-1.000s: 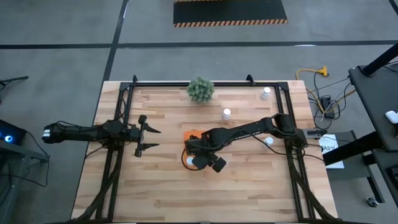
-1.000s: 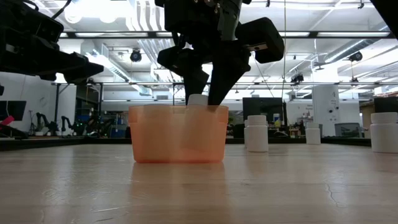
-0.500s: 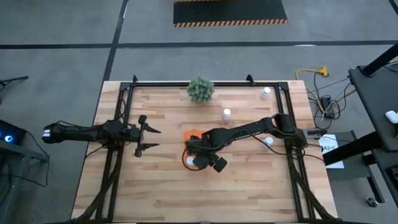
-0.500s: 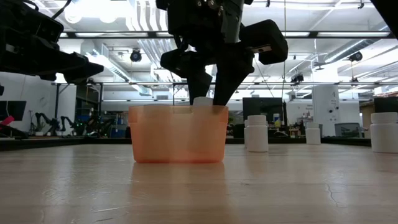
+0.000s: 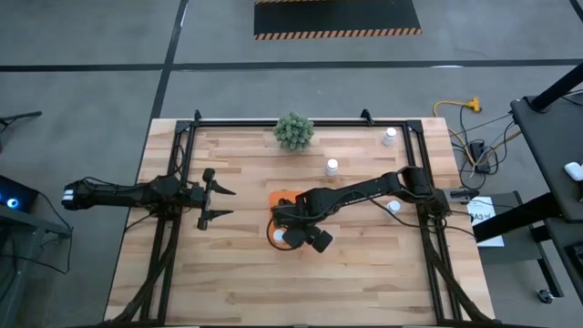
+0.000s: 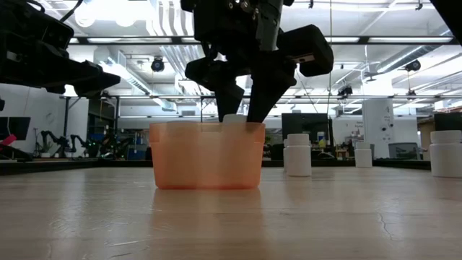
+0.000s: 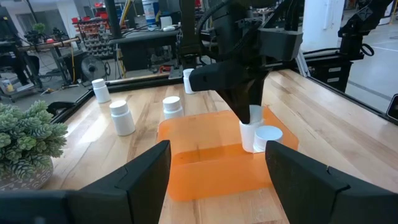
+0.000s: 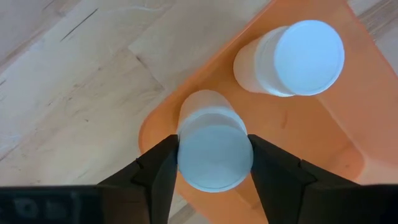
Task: Pick and place pill bottles into a basket
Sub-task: Put the white pill bottle into the orange bin
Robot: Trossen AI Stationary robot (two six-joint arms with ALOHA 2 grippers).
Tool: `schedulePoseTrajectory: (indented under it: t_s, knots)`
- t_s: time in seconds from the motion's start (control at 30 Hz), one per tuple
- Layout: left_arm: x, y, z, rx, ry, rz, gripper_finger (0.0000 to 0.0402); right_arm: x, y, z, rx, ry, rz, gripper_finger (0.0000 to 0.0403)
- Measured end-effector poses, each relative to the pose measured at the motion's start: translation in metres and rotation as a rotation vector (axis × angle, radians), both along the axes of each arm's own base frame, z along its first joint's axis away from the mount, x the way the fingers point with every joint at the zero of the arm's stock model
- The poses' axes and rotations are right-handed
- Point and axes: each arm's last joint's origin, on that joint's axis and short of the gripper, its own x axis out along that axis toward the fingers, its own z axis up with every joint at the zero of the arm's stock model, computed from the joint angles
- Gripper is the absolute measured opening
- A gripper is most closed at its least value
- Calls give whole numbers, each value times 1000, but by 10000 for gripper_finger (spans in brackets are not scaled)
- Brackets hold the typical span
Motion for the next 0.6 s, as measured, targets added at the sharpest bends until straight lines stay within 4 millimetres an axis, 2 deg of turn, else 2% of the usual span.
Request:
schedulePoseTrajectory:
  t_s: [0.6]
  knots:
    - [0, 0, 0, 0, 0, 0, 245, 1, 1, 0, 5, -10, -19, 189]
